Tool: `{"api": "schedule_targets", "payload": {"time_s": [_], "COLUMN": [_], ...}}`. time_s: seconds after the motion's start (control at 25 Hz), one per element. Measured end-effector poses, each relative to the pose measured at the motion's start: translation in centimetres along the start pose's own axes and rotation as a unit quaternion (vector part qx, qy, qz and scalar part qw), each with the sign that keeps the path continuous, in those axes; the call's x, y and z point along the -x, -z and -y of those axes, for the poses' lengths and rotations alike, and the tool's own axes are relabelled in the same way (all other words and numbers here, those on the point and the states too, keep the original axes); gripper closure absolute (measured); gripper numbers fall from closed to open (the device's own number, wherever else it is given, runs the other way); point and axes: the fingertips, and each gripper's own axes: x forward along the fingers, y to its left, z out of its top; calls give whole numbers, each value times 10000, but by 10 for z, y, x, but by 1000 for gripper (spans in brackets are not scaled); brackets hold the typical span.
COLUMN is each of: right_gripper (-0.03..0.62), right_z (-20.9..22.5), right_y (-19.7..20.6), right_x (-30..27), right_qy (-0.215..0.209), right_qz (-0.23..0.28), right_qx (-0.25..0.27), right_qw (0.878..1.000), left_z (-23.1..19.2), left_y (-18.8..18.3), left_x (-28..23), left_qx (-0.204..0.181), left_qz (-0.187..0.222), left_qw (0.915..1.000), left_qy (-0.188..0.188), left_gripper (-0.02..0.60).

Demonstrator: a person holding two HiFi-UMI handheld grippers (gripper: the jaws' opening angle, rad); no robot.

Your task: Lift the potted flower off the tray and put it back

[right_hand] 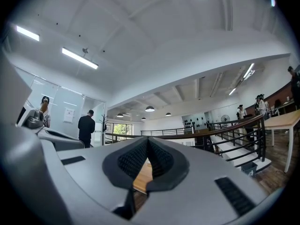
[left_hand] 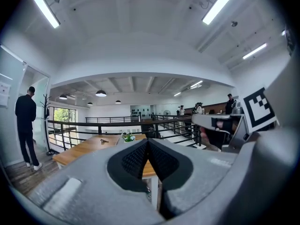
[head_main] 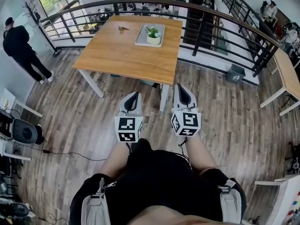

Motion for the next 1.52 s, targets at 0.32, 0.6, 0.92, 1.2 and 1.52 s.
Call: {"api": "schedule_targets", "payload": {"time_s": [0.32, 0.6, 0.92, 1.2, 1.52], "right_gripper": [597, 597, 597, 597, 597], "right_z": [-10, -14, -16, -10, 12], "right_y": [12, 40, 34, 32, 46], "right_x": [-65, -150, -268, -368, -435], "right_qy": [-114, 15, 203, 464, 740], "right_qz": [73, -32, -172, -183, -355], "right_qx": [128, 122, 248, 274, 136], "right_qw": [9998, 9999, 9993, 9984, 9965], "left_z": [-52, -114, -190, -252, -293], "left_y": [8, 29, 11, -5, 3], "left_x": [-44, -113, -212, -296, -371], "left_qx": [76, 229, 387, 371, 449], "left_qz": [160, 38, -36, -3, -264], "left_qw": [9997, 9997, 9990, 9982, 9965], "left_qy": [-159, -73, 209, 464, 659], "left_gripper": [569, 569, 569, 569, 569]}}
